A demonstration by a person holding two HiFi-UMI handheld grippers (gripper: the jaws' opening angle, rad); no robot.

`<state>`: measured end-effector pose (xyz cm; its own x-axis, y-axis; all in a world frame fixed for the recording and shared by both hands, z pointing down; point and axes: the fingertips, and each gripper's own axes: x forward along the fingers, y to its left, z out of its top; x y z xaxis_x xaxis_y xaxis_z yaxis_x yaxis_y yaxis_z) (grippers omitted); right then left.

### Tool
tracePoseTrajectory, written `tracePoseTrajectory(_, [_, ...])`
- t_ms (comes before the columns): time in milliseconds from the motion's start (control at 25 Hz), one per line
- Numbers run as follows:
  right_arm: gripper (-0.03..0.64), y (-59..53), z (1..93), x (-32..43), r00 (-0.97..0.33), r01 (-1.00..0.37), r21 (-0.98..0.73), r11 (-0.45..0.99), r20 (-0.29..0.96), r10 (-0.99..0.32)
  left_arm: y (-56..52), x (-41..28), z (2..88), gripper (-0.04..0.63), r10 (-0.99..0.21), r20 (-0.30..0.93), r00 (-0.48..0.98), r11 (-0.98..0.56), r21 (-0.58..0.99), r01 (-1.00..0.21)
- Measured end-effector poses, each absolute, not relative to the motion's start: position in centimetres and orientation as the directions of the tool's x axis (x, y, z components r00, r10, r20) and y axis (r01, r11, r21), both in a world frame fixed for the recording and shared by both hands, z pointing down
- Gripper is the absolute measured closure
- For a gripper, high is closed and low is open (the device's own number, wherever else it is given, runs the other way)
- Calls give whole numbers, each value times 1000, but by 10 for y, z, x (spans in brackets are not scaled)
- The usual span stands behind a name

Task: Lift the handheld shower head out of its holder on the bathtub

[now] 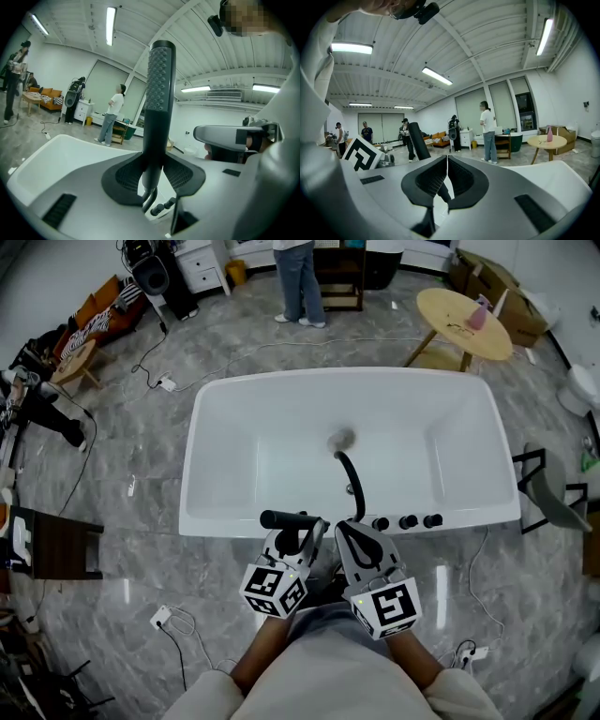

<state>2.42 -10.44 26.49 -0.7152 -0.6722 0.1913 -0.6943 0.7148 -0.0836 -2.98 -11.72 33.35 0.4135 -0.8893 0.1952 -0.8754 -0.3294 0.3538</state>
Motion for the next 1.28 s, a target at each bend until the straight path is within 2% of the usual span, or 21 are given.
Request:
tracePoseTrajectory(200, [597,-100,257,31,-709,-702,-82,707,180,-682,-116,-23,309,456,-895,157,418,-347,346,-872])
tracePoseTrajectory(400, [598,-97,238,32,-702,-712,-86,697,103,-705,-116,-28,283,456,-903,112,415,-360,330,-873])
tracePoseTrajectory(1280, [598,-110,231,20,-745,-666,-82,741,109,-658,-115,-48,259,456,-922,63,383,-345,322,-882])
